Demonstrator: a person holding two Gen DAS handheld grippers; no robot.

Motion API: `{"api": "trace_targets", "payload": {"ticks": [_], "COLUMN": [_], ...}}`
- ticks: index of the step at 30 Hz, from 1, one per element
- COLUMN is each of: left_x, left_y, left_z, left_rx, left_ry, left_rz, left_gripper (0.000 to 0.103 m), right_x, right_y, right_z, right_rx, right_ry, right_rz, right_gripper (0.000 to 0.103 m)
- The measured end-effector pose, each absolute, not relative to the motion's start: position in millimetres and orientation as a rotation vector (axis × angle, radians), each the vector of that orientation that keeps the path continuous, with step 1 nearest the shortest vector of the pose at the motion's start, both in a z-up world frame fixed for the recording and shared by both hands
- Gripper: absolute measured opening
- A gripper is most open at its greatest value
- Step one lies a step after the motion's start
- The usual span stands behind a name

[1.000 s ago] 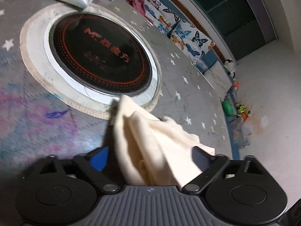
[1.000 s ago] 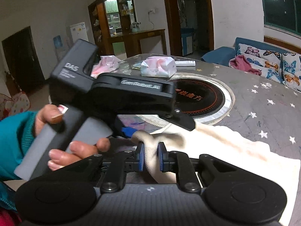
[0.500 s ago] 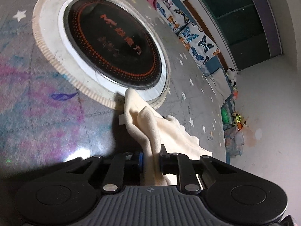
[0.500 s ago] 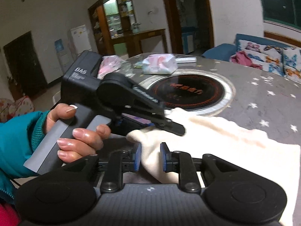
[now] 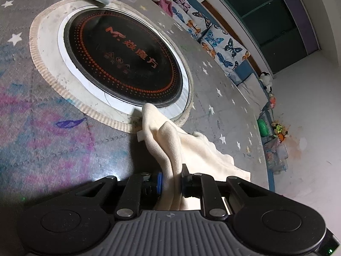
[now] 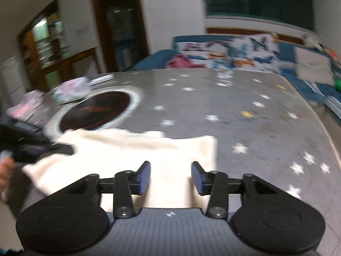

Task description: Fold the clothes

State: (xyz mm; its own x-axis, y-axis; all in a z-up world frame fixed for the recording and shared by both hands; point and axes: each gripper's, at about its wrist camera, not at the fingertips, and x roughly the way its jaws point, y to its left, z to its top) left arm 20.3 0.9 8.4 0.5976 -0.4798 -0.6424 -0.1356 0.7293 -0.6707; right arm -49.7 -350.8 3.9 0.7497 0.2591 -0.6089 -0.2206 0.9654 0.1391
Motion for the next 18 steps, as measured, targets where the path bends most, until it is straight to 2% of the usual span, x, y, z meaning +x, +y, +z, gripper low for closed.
{"api": "trace_targets", "payload": {"ticks": [14, 18], "left_x": [26.6, 27.7], "left_y": [-4.9, -8.3], "left_z": [13.1, 15.4], "left_rx": [-0.672, -0.642], "left_ry": [0.92, 0.918], "left_rz": [-0.225, -0.223], "left_gripper": [0.018, 0.018], "right_x": [-23.4, -26.6], "right_y": [-372.9, -369.3], "right_z": [-25.3, -22.8], "right_rx": [0.218, 0.224], "right_ry": [0.704, 0.7], "right_rz": [0.236, 0.243], "right_gripper": [0.049, 0.028]}}
